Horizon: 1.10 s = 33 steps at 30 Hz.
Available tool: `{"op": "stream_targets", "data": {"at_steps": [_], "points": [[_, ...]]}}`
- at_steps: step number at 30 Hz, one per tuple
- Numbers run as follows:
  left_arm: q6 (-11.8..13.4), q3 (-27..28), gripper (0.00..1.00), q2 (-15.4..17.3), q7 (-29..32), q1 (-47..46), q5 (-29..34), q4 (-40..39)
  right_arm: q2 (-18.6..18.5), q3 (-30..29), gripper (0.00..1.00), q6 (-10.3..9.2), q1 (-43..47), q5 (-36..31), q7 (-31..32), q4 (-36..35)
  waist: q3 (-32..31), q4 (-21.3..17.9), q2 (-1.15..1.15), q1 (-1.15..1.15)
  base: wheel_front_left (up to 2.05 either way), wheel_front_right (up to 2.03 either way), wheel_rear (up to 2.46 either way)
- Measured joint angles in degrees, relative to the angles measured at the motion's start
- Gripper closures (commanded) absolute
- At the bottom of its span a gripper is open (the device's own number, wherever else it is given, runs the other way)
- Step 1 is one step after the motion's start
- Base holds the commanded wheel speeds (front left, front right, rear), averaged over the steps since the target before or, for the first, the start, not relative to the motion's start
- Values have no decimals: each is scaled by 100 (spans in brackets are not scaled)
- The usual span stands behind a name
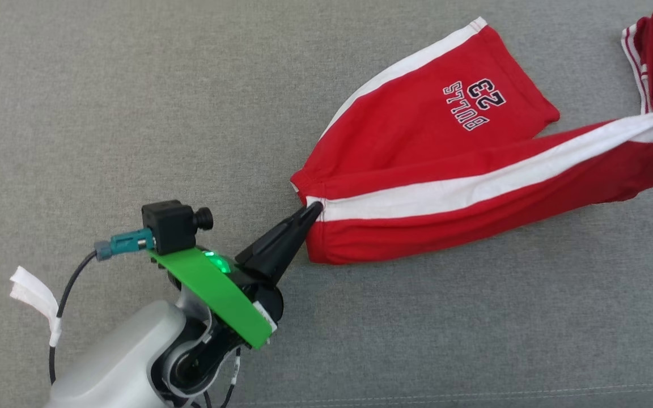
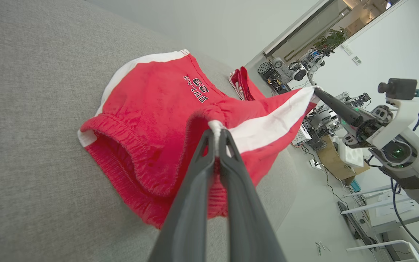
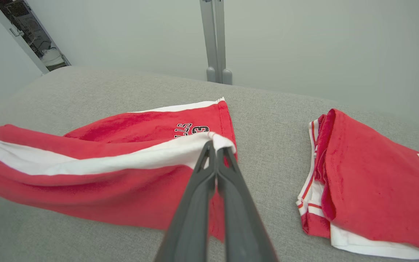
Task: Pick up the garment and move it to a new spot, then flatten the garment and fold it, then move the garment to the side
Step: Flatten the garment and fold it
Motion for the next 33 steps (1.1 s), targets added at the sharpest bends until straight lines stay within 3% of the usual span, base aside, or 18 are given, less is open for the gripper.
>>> {"op": "stream_targets", "data": {"at_steps": [6, 14, 26, 29, 32, 33], "points": [[146, 282, 100, -309, 144, -315, -497, 297, -289, 506, 100, 0, -1216, -144, 560, 202, 366, 217, 0, 0, 0, 0, 0], [235, 439, 100, -625, 235, -646, -740, 650, -396, 1324, 100, 0, -2749, -182, 1154, 773, 779, 528, 0, 0, 0, 0, 0], [111, 534, 100, -987, 69, -1093, -655, 1194, -222, 2526, 100, 0, -4303, -354, 1113, 1766, 1227, 873, 0, 0, 0, 0, 0], [77, 514, 100, -1044, 89, -1212, -644, 1289, -168, 2836, 91, 0, -4613, -417, 1024, 1979, 1306, 909, 0, 0, 0, 0, 0], [58, 487, 100, -1095, 136, -1272, -634, 1383, -110, 3119, 91, 0, -4888, -463, 896, 2183, 1365, 935, 0, 0, 0, 0, 0], [53, 472, 78, -1107, 141, -1285, -634, 1404, -90, 3214, 59, 0, -4972, -466, 838, 2259, 1377, 942, 0, 1, 0, 0, 0]]}}
